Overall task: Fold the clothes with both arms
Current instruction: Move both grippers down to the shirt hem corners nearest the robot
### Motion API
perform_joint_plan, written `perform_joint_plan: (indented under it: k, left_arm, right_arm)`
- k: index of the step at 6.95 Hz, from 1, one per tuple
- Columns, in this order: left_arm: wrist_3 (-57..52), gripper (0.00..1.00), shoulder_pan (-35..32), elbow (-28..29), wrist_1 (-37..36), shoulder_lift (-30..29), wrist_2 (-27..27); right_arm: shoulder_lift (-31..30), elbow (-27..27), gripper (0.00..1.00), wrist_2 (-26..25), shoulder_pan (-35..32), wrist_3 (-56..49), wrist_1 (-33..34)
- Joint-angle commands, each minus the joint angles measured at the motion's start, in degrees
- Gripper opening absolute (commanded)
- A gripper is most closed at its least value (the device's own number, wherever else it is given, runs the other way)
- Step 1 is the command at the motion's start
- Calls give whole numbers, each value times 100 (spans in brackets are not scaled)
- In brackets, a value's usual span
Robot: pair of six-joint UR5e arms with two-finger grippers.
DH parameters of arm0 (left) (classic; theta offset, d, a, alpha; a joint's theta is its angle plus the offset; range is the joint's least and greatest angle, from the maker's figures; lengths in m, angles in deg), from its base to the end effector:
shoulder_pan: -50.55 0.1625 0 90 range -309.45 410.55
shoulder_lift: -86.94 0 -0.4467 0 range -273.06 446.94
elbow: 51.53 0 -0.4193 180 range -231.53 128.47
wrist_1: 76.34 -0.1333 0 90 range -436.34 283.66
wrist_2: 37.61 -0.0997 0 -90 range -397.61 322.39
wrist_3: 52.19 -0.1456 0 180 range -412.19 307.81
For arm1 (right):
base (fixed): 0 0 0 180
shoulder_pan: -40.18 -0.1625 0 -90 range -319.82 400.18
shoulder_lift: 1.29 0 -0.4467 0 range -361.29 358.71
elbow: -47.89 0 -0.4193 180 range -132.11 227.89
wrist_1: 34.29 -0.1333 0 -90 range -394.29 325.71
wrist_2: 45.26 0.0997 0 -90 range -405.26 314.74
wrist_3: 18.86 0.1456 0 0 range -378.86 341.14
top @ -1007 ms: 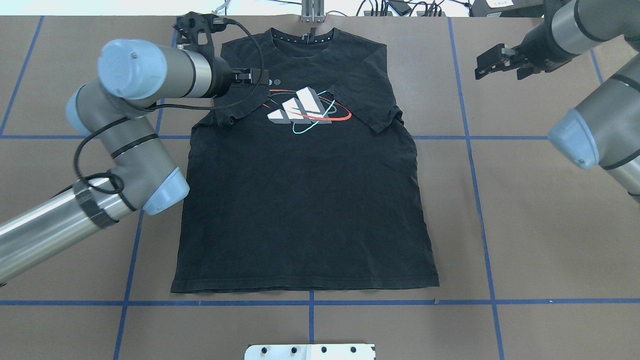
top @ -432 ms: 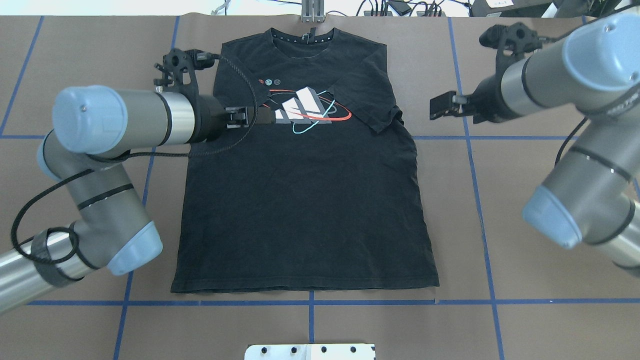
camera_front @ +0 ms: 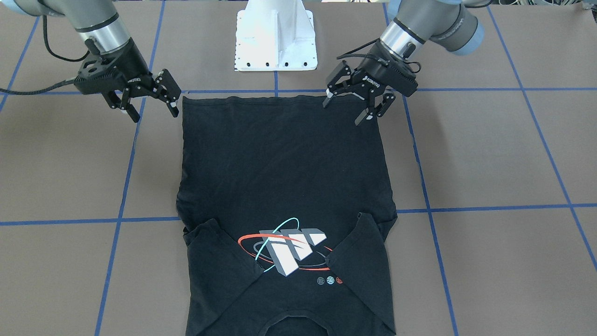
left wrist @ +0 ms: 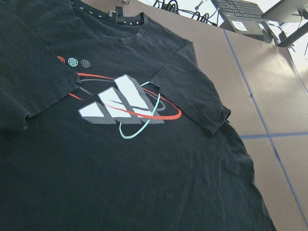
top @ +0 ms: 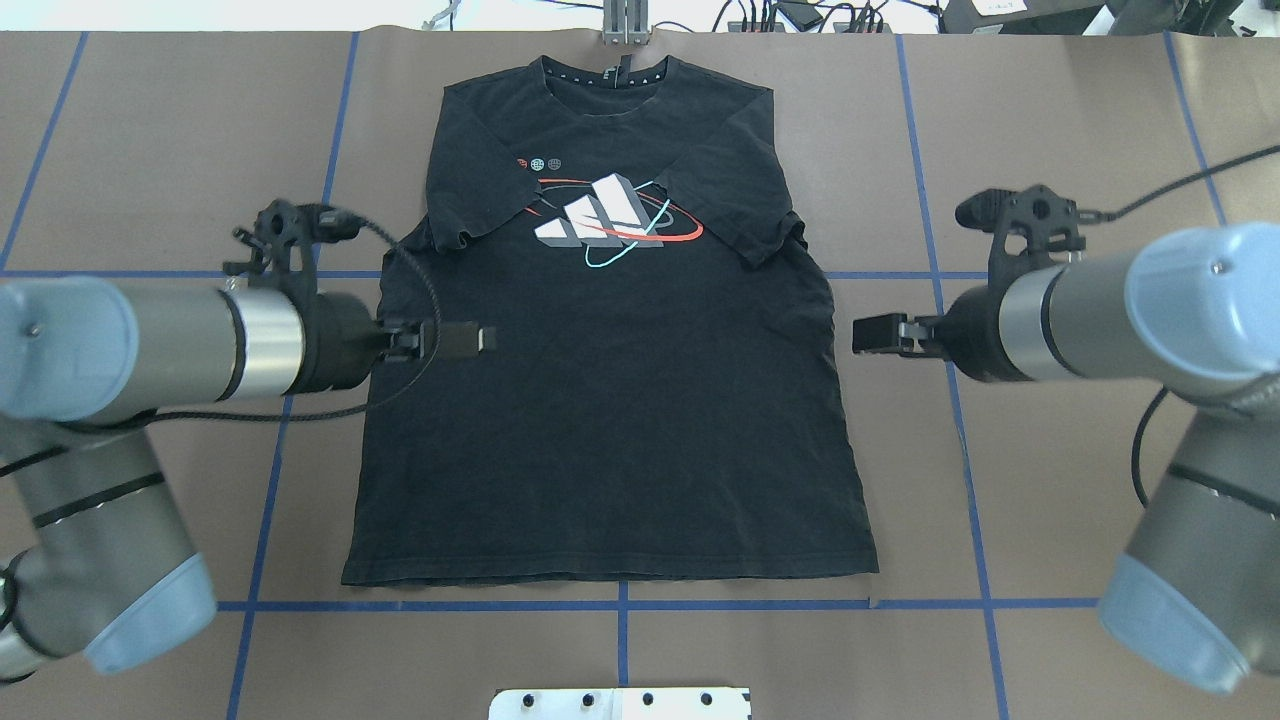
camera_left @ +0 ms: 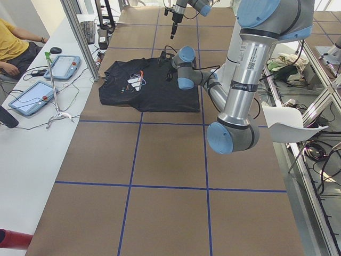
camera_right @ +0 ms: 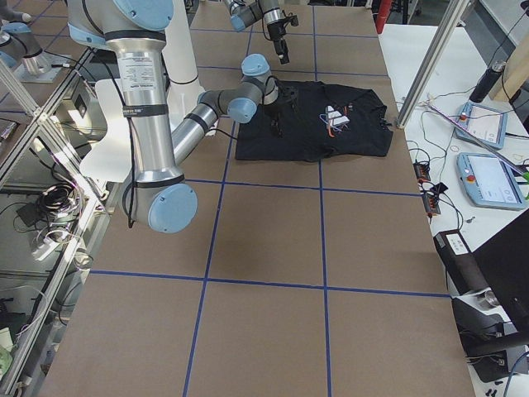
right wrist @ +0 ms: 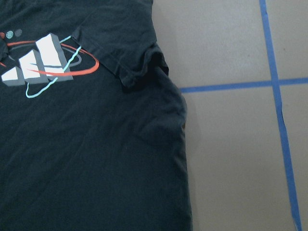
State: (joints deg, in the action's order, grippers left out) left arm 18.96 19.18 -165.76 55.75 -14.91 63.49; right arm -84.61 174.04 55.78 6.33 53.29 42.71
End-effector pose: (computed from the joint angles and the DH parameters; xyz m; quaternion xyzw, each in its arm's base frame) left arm 0.4497 -0.3975 0.2845 0.1983 0.6001 -0.0236 0.7746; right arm -0.3845 -0.3848 0.3189 0.1267 -0.4564 0.0778 0.8773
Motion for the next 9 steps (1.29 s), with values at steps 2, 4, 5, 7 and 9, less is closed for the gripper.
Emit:
perform_joint_plan:
  k: [2, 4, 5, 7, 9]
  left_arm:
    - [57, 100, 1076, -214, 19, 1253, -885]
    - [397, 100, 1543, -188, -7, 1535, -1213]
    - [417, 100, 1633, -127, -16, 1536, -1259]
    - [417, 92, 1704, -22, -25, 1527, -1268]
    - [417, 82, 1853, 5, -43, 1527, -1259]
  right_arm:
    - [-815, 550, 100, -997, 1220, 598, 0]
    - [-949, 560, 100, -1271, 1460, 739, -9]
    - [-949, 568, 100, -1280, 1469, 757, -26]
    - [-949, 568, 100, -1280, 1469, 757, -53]
    - [-940, 577, 100, -1280, 1469, 757, -53]
